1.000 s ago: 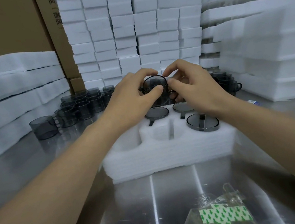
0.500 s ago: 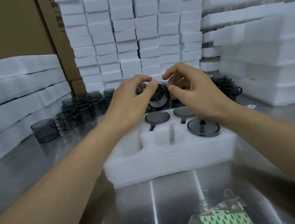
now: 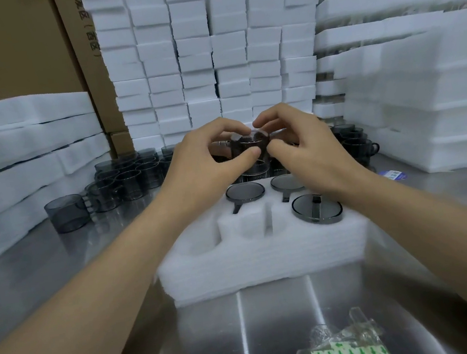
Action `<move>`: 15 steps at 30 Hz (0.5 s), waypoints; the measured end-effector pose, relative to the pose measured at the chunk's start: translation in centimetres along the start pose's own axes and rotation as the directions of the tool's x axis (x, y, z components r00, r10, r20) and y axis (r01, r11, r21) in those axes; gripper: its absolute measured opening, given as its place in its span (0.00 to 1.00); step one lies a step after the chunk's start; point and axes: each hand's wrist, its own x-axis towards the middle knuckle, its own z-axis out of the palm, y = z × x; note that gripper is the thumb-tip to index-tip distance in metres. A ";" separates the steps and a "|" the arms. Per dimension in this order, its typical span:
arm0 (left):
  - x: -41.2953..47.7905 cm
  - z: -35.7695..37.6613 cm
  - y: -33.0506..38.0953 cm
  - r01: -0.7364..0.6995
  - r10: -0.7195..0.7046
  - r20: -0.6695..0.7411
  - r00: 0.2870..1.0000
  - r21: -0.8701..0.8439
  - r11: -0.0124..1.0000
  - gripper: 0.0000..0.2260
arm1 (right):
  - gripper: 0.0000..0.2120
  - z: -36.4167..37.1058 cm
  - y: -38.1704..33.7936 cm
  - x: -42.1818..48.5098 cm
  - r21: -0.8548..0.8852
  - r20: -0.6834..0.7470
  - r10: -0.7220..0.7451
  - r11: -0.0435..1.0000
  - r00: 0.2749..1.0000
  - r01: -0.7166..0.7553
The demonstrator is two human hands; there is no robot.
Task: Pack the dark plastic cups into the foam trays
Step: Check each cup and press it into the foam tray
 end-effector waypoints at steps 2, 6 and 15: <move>-0.1 0.0 0.1 -0.070 0.070 -0.008 0.998 -0.009 0.998 0.13 | 0.17 -0.2 -0.1 -0.1 0.032 0.007 0.003 0.999 1.000 -0.003; -0.1 -0.1 0.2 -0.150 0.149 -0.055 0.987 -0.003 0.989 0.19 | 0.16 -0.1 0.0 -0.1 0.055 0.059 -0.001 0.998 0.998 -0.002; -0.4 0.2 0.4 -0.250 0.251 -0.050 0.967 0.039 0.968 0.28 | 0.20 0.0 -0.4 -0.1 0.015 0.027 -0.059 0.998 0.998 0.059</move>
